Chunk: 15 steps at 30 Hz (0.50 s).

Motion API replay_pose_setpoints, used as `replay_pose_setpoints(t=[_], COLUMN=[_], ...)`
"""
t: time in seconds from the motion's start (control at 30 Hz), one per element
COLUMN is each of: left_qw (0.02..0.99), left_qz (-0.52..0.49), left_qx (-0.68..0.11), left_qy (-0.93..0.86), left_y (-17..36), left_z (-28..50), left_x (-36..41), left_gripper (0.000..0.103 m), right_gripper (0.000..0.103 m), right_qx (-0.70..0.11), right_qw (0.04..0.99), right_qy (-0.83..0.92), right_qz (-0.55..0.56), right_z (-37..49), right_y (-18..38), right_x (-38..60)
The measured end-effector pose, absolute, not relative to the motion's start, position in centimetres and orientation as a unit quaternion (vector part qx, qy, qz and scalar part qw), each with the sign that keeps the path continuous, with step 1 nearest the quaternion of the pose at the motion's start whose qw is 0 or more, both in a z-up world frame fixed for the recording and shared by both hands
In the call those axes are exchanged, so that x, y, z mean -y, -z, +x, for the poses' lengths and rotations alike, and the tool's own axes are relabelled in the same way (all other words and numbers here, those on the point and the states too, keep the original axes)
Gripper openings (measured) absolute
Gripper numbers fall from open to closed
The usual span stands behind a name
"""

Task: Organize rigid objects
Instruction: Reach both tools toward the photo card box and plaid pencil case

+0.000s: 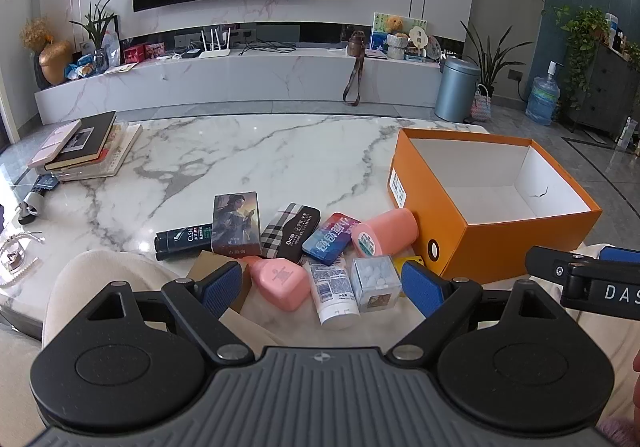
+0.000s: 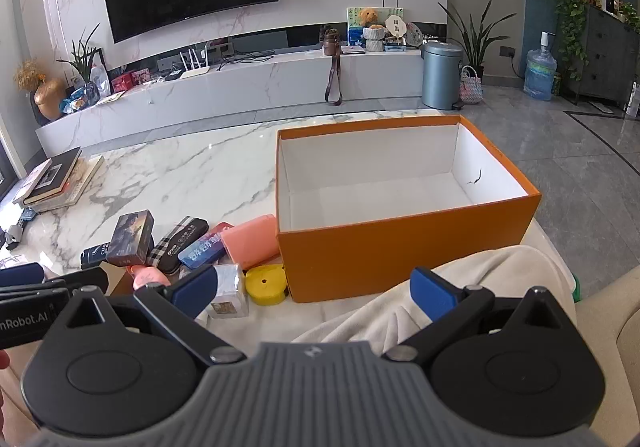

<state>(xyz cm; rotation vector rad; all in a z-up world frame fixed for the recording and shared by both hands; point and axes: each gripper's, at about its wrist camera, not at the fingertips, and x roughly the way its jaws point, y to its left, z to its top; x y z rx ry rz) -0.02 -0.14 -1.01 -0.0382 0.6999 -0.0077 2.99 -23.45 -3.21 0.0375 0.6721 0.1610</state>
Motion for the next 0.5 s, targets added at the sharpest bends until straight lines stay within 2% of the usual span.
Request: replay_pose_setpoints(t=[0.5], left_qw=[0.937], left_qz=[-0.024], left_qx=[-0.349], left_qy=[0.011], left_y=[1.06], left_z=[0.0], left_x=[0.01], left_gripper=[0.103], right_gripper=[0.102], right_qx=[-0.33], right_qw=[0.941], right_qy=[-0.08], right_qz=[0.016], right_z=[2.99], right_y=[3.36], right_x=[23.32])
